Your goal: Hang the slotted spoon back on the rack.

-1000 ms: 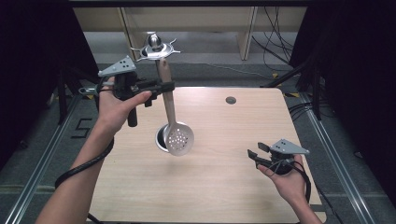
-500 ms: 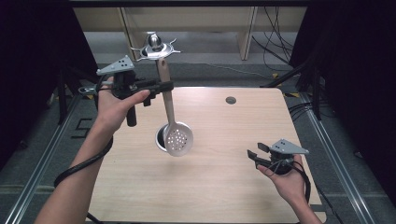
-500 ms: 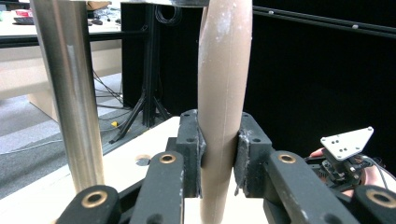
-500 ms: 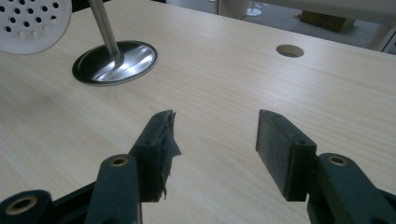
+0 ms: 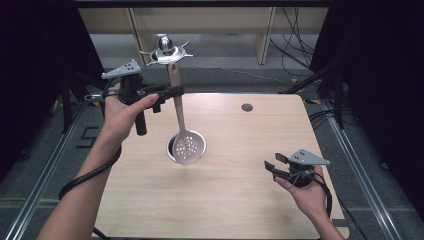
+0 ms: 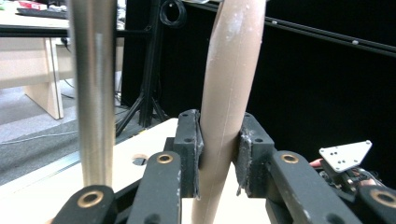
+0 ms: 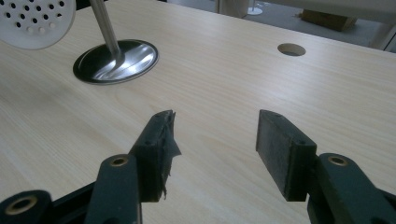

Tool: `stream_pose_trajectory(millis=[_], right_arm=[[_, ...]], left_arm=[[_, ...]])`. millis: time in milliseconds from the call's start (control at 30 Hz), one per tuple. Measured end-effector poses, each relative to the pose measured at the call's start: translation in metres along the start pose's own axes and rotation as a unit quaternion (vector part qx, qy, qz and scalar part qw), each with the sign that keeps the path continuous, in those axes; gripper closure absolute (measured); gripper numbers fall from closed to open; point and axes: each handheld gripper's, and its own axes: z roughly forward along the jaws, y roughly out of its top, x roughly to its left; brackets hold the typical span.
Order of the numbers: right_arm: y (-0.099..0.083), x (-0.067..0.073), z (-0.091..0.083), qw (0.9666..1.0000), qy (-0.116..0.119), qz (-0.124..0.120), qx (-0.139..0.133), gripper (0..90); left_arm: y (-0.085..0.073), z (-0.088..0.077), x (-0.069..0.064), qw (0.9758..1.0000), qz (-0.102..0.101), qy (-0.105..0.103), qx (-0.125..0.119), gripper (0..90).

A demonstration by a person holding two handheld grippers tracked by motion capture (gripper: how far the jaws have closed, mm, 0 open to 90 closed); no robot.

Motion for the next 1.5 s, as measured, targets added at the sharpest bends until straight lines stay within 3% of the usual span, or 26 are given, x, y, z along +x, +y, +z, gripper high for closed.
stream_pose_trajectory(millis=[367,633,733,767,833,900,967,1067,1300,1333,1433,1467,1500], right_arm=[[-0.001,-0.002,0.003,0.9998,0.006,-0.009,-0.014,47.3],[0.0,-0.002,0.001,0.9998,-0.003,-0.015,-0.009,47.2],[0.0,-0.002,0.001,0.9999,0.0,-0.012,-0.01,47.1],[0.0,-0.002,0.001,0.9999,-0.001,-0.011,-0.006,47.1],[0.0,-0.002,0.001,0.9999,-0.002,-0.014,-0.009,47.1],[-0.001,0.001,0.001,1.0,-0.001,0.003,-0.007,47.1],[-0.001,0.001,0.002,0.9999,0.003,0.005,-0.009,47.0],[-0.001,-0.001,0.001,0.9999,-0.005,-0.01,-0.009,47.0],[-0.001,0.0,0.001,1.0,-0.005,-0.001,-0.007,46.7],[-0.002,-0.001,0.002,0.9998,-0.009,-0.012,-0.013,46.7],[-0.001,-0.002,0.001,0.9999,-0.006,-0.013,-0.008,46.7],[-0.002,0.001,0.001,1.0,-0.003,0.001,-0.005,46.6],[-0.001,0.0,0.001,1.0,-0.003,-0.008,-0.006,46.6]], left_arm=[[-0.002,0.001,0.001,0.9999,-0.008,0.009,-0.009,70.1],[-0.006,-0.002,-0.003,0.9993,0.006,0.034,-0.017,65.1],[-0.008,-0.005,-0.006,0.9986,0.022,0.047,-0.011,61.8],[-0.01,-0.006,-0.008,0.9979,0.032,0.056,-0.003,55.8],[-0.011,-0.007,-0.009,0.9972,0.041,0.062,-0.001,53.6],[-0.014,-0.009,-0.011,0.9956,0.055,0.076,0.001,49.2],[-0.018,-0.012,-0.012,0.9945,0.061,0.085,0.001,45.0],[-0.025,-0.016,-0.015,0.9929,0.071,0.095,0.007,41.7],[-0.036,-0.028,-0.018,0.9909,0.075,0.112,0.007,37.7],[-0.038,-0.031,-0.019,0.9906,0.076,0.113,0.007,36.6],[-0.044,-0.036,-0.022,0.9898,0.08,0.118,0.012,35.7],[-0.045,-0.037,-0.023,0.9895,0.081,0.119,0.013,35.2],[-0.047,-0.038,-0.023,0.9884,0.091,0.121,0.012,34.7]])
